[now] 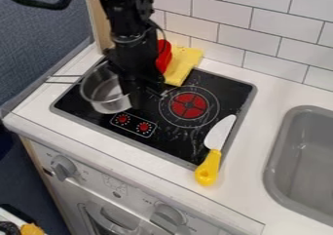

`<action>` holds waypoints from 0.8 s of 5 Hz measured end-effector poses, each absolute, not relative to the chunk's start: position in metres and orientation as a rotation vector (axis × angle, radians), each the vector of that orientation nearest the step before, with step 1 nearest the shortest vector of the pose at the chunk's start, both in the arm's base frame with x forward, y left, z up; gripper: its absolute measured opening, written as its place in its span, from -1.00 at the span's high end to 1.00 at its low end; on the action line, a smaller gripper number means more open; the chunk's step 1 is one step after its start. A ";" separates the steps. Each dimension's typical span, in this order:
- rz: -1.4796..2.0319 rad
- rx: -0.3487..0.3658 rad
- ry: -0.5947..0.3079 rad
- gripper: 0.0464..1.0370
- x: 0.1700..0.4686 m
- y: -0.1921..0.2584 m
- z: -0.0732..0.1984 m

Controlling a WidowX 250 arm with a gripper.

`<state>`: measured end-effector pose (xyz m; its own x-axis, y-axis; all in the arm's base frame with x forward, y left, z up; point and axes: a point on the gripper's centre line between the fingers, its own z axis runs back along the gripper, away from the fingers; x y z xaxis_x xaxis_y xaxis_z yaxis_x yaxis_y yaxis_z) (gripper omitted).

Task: Move the silver pot to the upper right burner

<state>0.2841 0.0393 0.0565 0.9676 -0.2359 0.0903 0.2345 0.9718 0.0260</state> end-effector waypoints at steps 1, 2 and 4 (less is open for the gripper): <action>-0.408 -0.006 -0.174 0.94 0.311 -0.007 0.078; -0.565 -0.003 -0.178 0.94 0.330 -0.052 0.077; -0.741 -0.066 -0.166 0.94 0.361 -0.090 0.062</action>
